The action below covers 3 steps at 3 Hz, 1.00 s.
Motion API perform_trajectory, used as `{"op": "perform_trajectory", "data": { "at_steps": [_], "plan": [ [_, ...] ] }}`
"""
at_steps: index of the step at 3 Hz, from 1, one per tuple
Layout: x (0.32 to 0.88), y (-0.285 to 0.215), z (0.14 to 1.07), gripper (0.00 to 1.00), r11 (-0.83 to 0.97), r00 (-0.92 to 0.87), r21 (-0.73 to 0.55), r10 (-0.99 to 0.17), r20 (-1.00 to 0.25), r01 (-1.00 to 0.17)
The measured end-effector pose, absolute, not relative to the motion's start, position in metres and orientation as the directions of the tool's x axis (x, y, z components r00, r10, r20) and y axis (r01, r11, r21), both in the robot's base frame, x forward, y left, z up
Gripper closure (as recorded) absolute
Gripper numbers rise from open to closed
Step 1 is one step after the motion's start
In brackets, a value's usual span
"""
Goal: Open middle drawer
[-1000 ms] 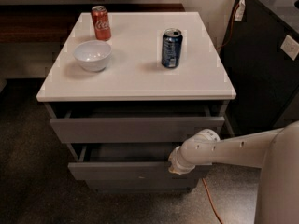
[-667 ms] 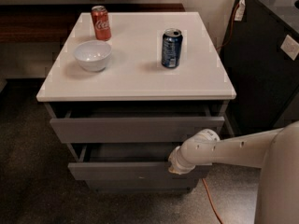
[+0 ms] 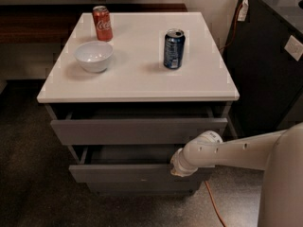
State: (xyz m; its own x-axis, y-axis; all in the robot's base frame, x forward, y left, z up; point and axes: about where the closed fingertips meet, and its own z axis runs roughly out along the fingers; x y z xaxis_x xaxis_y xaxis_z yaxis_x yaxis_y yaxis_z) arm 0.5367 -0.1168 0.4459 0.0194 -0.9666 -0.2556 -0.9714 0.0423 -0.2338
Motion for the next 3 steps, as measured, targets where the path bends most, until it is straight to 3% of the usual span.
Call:
{"op": "perform_trajectory", "data": {
  "at_steps": [1,2,3],
  "plan": [
    [0.5364,-0.1166,0.4455,0.36,0.042,0.020,-0.233,-0.967,-0.256,-0.972],
    [0.5358,-0.1163,0.4447,0.13,0.041,0.020,-0.231,-0.967,-0.256,-0.972],
    [0.5401,-0.1147,0.4422,0.00,0.044,0.017,-0.234,-0.967,-0.254,-0.971]
  ]
}}
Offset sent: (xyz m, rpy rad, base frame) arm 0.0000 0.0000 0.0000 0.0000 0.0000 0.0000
